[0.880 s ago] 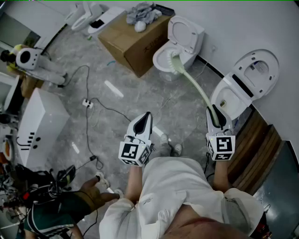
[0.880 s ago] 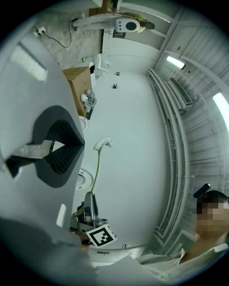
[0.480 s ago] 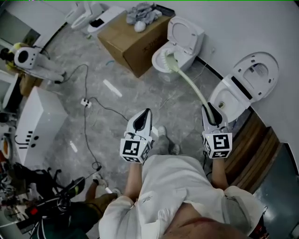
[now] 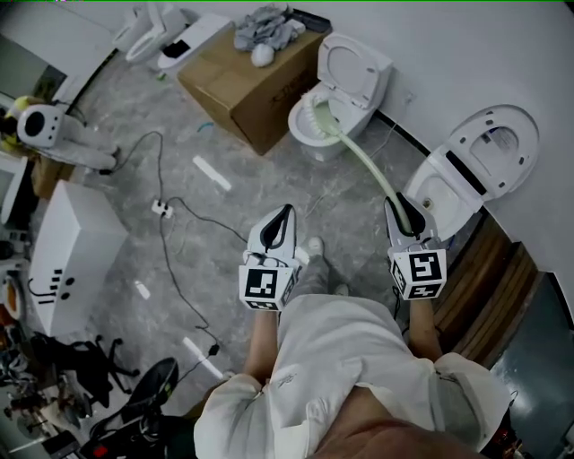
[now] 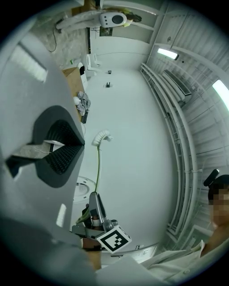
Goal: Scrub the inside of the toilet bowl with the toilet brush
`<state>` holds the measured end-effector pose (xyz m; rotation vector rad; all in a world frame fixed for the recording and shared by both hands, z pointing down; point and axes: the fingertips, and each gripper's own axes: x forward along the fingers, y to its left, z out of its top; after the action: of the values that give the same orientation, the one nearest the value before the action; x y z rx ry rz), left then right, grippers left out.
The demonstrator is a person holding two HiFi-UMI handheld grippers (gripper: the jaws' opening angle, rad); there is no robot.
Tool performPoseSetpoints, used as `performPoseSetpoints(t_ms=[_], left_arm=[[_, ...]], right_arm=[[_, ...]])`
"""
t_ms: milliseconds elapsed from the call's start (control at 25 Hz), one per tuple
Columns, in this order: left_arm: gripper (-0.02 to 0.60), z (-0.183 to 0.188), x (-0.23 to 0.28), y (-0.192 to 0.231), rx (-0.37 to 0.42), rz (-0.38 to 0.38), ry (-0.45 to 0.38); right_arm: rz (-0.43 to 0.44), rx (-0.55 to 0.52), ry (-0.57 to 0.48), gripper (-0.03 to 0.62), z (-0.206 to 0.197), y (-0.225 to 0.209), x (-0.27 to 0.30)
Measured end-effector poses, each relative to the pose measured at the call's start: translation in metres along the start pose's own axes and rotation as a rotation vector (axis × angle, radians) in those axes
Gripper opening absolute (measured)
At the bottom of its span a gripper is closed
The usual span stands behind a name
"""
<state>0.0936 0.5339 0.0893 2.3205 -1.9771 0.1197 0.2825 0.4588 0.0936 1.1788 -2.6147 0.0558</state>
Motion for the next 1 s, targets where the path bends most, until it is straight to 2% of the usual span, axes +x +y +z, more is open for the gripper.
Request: performPoseSetpoints(t_ms=[640,1000], left_arm=[[0.017,0.021,0.124,0.115,0.027,-0.055,-0.027],[0.017,0.025,0.169,0.157,0.038,-0.079,-0.028]], right_arm=[[-0.028,0.002,0.029,0.089,0.039,-0.007,0.158],[-0.028,-0.011,0.038,0.089,0.051,-0.006,0.216]])
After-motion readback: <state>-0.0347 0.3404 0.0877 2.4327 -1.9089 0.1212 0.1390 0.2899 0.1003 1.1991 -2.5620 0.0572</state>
